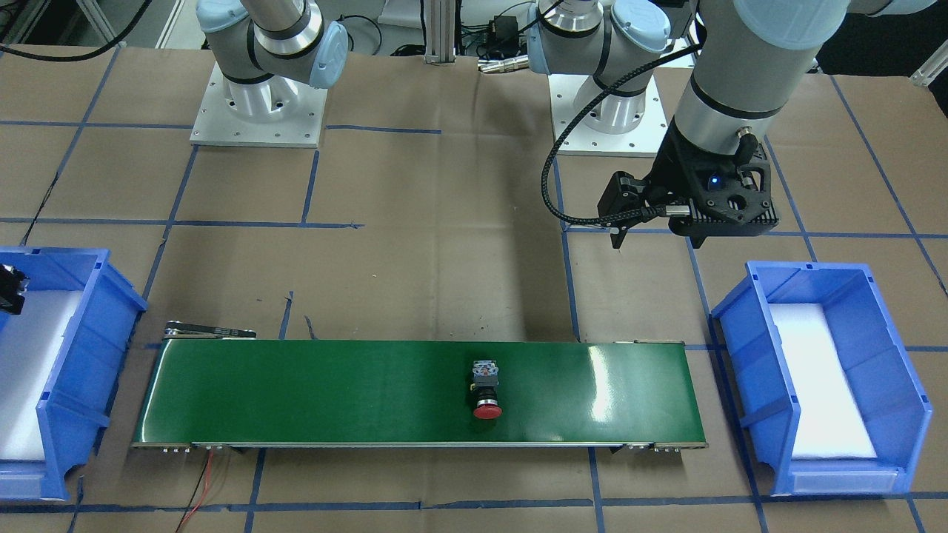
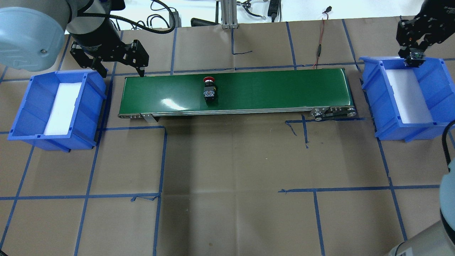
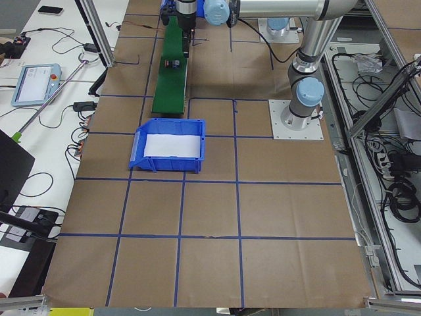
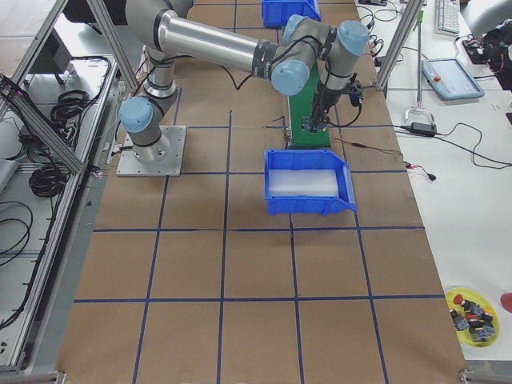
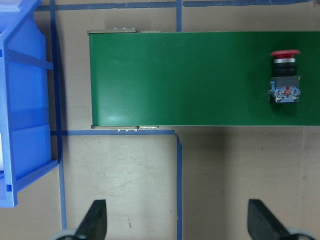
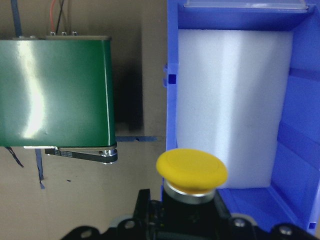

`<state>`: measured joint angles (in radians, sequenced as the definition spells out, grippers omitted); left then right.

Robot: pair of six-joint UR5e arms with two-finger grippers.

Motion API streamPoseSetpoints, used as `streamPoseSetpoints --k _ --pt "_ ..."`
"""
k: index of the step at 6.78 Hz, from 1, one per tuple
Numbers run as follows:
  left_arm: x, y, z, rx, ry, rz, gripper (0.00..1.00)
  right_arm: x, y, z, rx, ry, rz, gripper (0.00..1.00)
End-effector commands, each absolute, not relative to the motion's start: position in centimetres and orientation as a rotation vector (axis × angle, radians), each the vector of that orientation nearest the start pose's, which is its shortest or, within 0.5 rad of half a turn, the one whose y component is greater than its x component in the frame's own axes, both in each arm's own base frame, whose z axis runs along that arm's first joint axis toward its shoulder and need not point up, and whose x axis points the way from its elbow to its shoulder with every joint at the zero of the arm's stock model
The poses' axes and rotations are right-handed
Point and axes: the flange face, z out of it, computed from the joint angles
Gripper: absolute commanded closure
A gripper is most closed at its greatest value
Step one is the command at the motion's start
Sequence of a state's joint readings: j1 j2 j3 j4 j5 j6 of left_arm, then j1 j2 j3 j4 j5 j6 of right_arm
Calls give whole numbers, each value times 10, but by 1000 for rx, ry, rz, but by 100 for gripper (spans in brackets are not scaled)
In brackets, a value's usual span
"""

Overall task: Transport two buttons from left to right
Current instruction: 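Lift the yellow button and carry it into the empty blue bin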

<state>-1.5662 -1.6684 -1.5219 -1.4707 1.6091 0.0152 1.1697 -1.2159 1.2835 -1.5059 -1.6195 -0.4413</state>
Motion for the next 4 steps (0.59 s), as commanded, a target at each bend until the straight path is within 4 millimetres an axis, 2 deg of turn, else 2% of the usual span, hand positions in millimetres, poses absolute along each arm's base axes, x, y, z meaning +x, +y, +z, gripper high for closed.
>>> streamPoseSetpoints --k 1,2,3,4 --pt "-127 -539 472 17 3100 -80 0 -181 -603 378 -206 3101 185 100" --pt "-127 -539 472 17 3100 -80 0 -182 -592 359 -192 3136 106 99" --pt "-127 -539 472 17 3100 -83 0 -189 -580 323 -172 3156 16 99" --pt "-127 -539 472 17 3098 -83 0 -189 -572 293 -244 3163 -31 99"
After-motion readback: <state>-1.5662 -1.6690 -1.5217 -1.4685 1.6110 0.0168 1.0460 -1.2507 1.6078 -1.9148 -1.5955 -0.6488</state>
